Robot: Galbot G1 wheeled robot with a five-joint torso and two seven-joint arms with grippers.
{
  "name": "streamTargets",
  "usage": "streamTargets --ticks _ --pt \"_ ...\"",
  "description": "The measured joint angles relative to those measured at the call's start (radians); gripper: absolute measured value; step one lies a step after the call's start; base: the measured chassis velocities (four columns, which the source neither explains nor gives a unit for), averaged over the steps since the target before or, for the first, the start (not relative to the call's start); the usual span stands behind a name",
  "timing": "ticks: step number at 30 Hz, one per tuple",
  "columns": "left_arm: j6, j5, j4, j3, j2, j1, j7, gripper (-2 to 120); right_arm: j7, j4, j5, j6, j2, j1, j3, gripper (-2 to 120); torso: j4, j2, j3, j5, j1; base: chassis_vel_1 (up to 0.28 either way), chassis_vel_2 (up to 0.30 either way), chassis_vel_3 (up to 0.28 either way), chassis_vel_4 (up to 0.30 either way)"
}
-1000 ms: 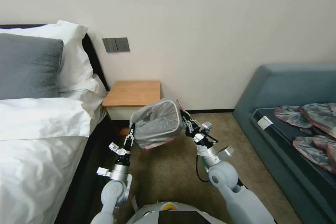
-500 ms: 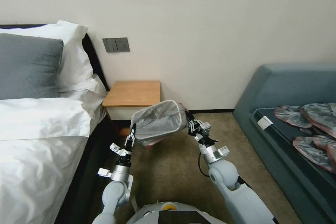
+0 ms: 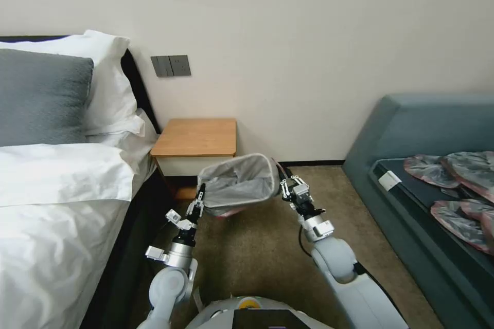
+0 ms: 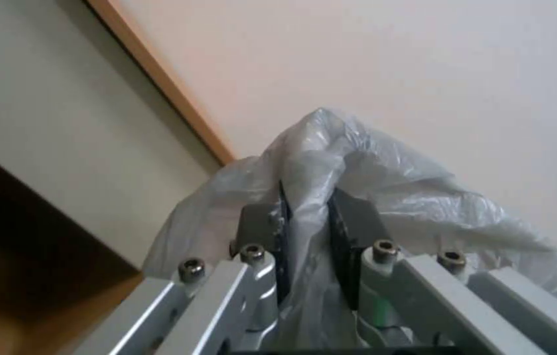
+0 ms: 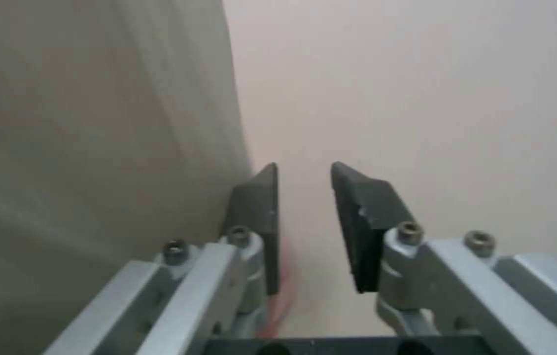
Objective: Pick up the garbage bag from the table and place it over the trash can.
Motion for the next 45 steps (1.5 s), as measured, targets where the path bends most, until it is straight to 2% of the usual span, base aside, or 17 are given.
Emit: streamTargets --ticks 1,4,6,10,12,16,19,22,23,25,29,30,32,37,39,40,45 --pt "0.000 0.000 0.000 0.000 0.000 0.000 0.000 11 0.000 0.000 0.000 0.000 0.000 0.000 0.000 25 0.0000 0.000 0.000 0.0000 0.000 0.000 0.000 0.000 0.000" --pt "0.010 0.079 -0.034 -0.002 0.005 0.000 -0.115 11 -0.069 0.041 -0.059 0.023 -0.002 -0.057 0.062 38 -0.0002 0.000 0.000 0.0000 0.000 0.000 0.000 0.000 0.000" --pt "0.013 0.100 -0.040 -0.002 0.006 0.000 -0.141 11 -0.094 0.052 -0.062 0.034 -0.003 -0.072 0.078 41 -0.0002 0.000 0.000 -0.0001 0.000 0.000 0.000 0.000 0.000" --pt "0.022 0.243 -0.067 0.004 0.006 0.006 -0.236 11 -0.155 0.105 -0.029 0.092 -0.008 -0.098 0.122 61 -0.0001 0.000 0.000 0.0000 0.000 0.000 0.000 0.000 0.000" --pt "0.023 0.273 -0.072 0.008 0.006 0.009 -0.248 11 -0.151 0.116 -0.011 0.095 -0.012 -0.094 0.117 65 -0.0002 0.000 0.000 -0.0001 0.000 0.000 0.000 0.000 0.000" --pt "0.021 0.451 -0.091 0.017 0.003 0.015 -0.275 11 -0.110 0.174 0.062 0.062 -0.059 -0.048 0.049 80 0.0001 0.000 0.000 0.0000 0.000 0.000 0.000 0.000 0.000" --pt "0.013 0.574 -0.097 0.019 0.006 0.017 -0.277 11 -0.110 0.197 0.097 0.008 -0.122 -0.006 -0.005 74 0.0001 0.000 0.000 0.0000 0.000 0.000 0.000 0.000 0.000" --pt "0.020 0.696 -0.113 0.028 0.018 0.008 -0.277 11 -0.140 0.225 0.150 -0.086 -0.257 0.056 -0.059 59 0.0007 0.000 0.000 0.0002 0.000 0.000 0.000 0.000 0.000" --pt "0.020 0.696 -0.113 0.028 0.018 0.008 -0.277 11 -0.140 0.225 0.150 -0.086 -0.257 0.056 -0.059 59 0.0007 0.000 0.000 0.0002 0.000 0.000 0.000 0.000 0.000" --pt "0.022 0.773 -0.112 0.036 0.028 -0.005 -0.268 11 -0.145 0.248 0.199 -0.155 -0.352 0.081 -0.078 50 -0.0007 0.000 0.000 -0.0002 0.000 0.000 0.000 0.000 0.000" --pt "0.010 0.886 -0.104 0.038 0.024 -0.002 -0.262 11 -0.141 0.264 0.307 -0.275 -0.485 0.173 -0.154 34 0.0001 0.000 0.000 -0.0002 0.000 0.000 0.000 0.000 0.000" --pt "0.010 0.886 -0.104 0.038 0.024 -0.002 -0.262 11 -0.141 0.264 0.307 -0.275 -0.485 0.173 -0.154 34 0.0001 0.000 0.000 -0.0002 0.000 0.000 0.000 0.000 0.000" --pt "-0.001 0.934 -0.096 0.040 0.015 -0.001 -0.261 11 -0.123 0.264 0.379 -0.355 -0.533 0.263 -0.229 24 0.0002 0.000 0.000 -0.0001 0.000 0.000 0.000 0.000 0.000" --pt "-0.006 0.976 -0.092 0.043 0.005 -0.005 -0.261 11 -0.065 0.225 0.501 -0.480 -0.543 0.417 -0.399 7 0.0000 0.000 0.000 -0.0001 0.000 0.000 0.000 0.000 0.000" --pt "-0.006 0.976 -0.091 0.043 0.005 -0.006 -0.261 11 -0.065 0.225 0.501 -0.480 -0.543 0.417 -0.399 5 0.0000 0.000 0.000 -0.0002 0.000 0.000 0.000 0.000 0.000" --pt "-0.008 0.985 -0.089 0.044 0.004 -0.009 -0.261 11 -0.046 0.198 0.555 -0.538 -0.529 0.494 -0.489 0 -0.0001 0.000 0.000 0.0000 0.000 0.000 0.000 0.000 0.000" --pt "-0.009 0.986 -0.086 0.044 0.005 -0.009 -0.260 11 -0.044 0.106 0.578 -0.588 -0.498 0.644 -0.632 0 0.0000 0.000 0.000 -0.0001 0.000 0.000 0.000 0.000 0.000"
